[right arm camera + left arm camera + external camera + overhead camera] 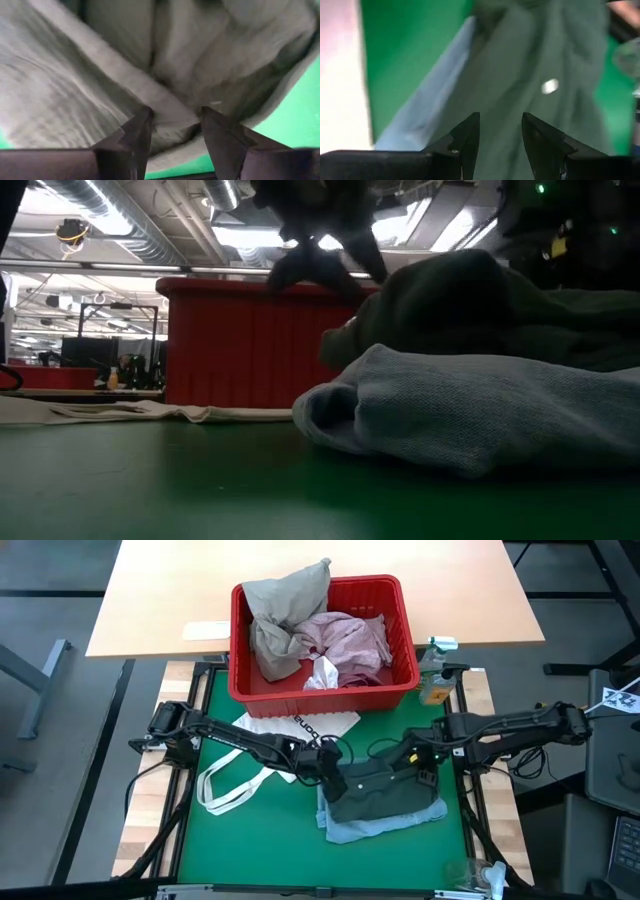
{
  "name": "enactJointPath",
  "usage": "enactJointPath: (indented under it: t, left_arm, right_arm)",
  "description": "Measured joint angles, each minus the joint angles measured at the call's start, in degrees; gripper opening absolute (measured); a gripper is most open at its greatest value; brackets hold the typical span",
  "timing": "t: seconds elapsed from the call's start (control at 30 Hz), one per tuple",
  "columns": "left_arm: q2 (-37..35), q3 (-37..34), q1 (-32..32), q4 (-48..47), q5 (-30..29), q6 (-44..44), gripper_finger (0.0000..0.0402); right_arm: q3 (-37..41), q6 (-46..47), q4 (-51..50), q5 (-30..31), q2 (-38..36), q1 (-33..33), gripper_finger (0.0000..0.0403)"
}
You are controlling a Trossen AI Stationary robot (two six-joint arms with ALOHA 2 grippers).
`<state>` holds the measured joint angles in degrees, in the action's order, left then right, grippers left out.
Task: Fold laundry
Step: Fold the green shirt
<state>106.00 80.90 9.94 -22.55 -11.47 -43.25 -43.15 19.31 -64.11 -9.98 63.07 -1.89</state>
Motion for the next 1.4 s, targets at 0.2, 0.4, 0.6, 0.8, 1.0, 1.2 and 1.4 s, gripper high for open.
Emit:
enactJointPath:
  t: [0.2, 0.4, 0.6, 0.8, 1.0, 1.2, 1.4]
  left_arm:
    - [-0.15, 0.00, 2.53, 8.03, 5.55, 1.89, 0.0140]
    - [-0.07, 0.00, 6.95, 8.72, 3.04, 1.93, 0.0140]
    - [1.46, 0.00, 10.96, 9.06, -2.20, 1.94, 0.0140]
    - [3.35, 0.02, 12.75, 10.00, -7.90, 2.08, 0.0140]
    - [6.76, -0.04, 13.69, 10.42, -10.55, 3.97, 0.0140]
    - [12.65, 0.02, 14.61, 13.03, -10.49, 4.86, 0.0140]
    - [16.92, 0.27, 15.77, 13.90, -9.44, 5.06, 0.0140]
  right_arm:
    - [-7.01, -0.04, -1.94, 0.11, -0.02, -0.02, 0.0172]
    - [-9.43, 0.13, -0.39, -0.47, -0.87, -3.17, 0.0172]
    - [-9.43, 6.47, 5.08, 2.09, -0.63, -14.07, 0.0172]
    - [-9.38, 14.12, 7.44, 11.93, 0.36, -24.66, 0.0172]
    - [-8.06, 19.45, 7.93, 17.47, 3.13, -31.96, 0.0172]
    - [-1.65, 26.92, 8.65, 16.12, 5.82, -37.10, 0.0172]
    - [2.54, 33.24, 9.78, 15.64, 7.27, -40.99, 0.0172]
